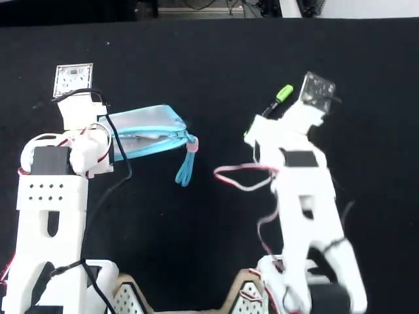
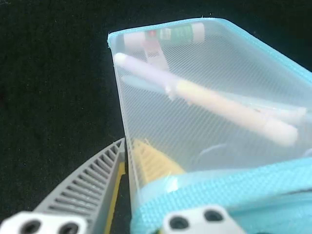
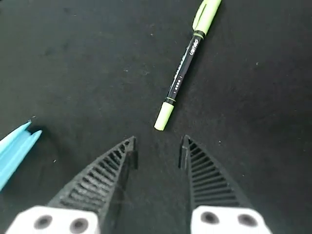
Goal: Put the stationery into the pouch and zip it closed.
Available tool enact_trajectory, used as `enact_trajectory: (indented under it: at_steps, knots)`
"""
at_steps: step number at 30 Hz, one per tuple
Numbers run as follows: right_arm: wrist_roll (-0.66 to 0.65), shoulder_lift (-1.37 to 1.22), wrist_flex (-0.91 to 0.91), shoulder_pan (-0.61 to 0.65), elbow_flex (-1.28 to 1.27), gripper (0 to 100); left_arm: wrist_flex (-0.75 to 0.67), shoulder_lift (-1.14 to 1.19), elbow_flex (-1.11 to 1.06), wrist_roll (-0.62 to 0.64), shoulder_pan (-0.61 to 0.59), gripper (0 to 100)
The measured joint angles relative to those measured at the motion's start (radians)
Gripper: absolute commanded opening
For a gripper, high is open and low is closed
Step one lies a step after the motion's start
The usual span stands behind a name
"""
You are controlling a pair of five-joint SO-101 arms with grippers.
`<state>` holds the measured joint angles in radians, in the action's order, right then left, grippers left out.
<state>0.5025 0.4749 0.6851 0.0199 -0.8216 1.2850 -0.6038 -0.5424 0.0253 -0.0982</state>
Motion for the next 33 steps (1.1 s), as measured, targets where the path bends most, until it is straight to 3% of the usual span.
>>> enact_trajectory:
  at_steps: [14,21,33]
  knots:
    - [0.015,-0.628,0.029,-0.003,0.459,13.6,0.0,0.0,0.0,0.0,0.0,3]
    - [0.078,-0.89,0.264,-0.046,0.796,21.0,0.0,0.0,0.0,0.0,0.0,3]
    - [0.075,-1.32,0.611,-0.061,1.416,18.1,0.0,0.0,0.0,0.0,0.0,3]
